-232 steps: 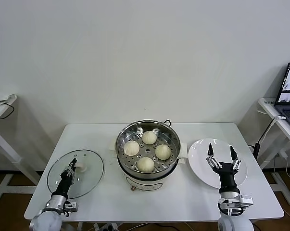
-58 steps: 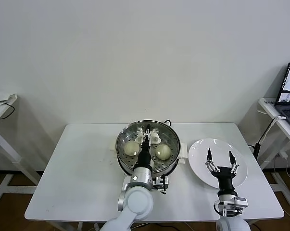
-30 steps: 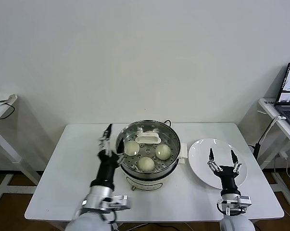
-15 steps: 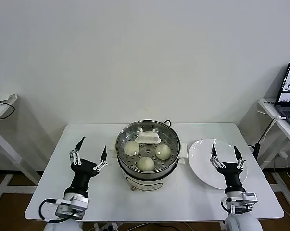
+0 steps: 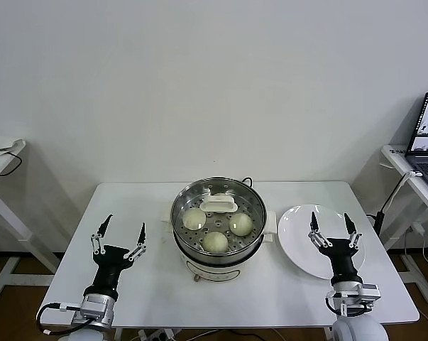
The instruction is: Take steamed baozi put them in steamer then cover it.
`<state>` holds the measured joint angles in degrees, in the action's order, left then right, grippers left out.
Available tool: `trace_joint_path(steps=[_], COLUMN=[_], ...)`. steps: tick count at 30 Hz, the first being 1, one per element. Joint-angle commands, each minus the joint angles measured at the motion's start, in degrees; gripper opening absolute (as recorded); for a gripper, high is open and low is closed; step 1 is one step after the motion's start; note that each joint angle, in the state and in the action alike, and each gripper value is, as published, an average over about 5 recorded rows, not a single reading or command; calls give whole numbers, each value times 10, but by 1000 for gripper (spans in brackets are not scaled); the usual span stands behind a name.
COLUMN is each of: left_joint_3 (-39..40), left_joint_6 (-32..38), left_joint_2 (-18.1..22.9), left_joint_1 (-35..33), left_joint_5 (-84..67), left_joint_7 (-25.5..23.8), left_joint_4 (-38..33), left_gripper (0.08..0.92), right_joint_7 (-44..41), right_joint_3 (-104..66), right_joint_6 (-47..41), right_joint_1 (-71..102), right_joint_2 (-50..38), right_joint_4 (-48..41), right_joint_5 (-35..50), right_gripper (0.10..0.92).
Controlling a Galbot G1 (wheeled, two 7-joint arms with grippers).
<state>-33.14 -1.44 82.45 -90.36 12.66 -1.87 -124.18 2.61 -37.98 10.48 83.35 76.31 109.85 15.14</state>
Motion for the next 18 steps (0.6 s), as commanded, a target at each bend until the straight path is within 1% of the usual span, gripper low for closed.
trace_joint_path(steps=[1, 18], left_joint_3=[-13, -8], left_joint_6=[23, 21], left_joint_2=[7, -2], left_joint_1=[-10, -15], left_joint_5=[-45, -44], left_joint_7=[-5, -9], left_joint_4=[15, 12], left_gripper=[823, 823], right_joint_7=[0, 1], right_joint_3=[0, -1], right_joint_6=[-6, -12], right_joint_1=[3, 10], right_joint_2=[1, 1], right_joint_4=[8, 15], right_joint_5=[-3, -8], right_gripper=[823, 823])
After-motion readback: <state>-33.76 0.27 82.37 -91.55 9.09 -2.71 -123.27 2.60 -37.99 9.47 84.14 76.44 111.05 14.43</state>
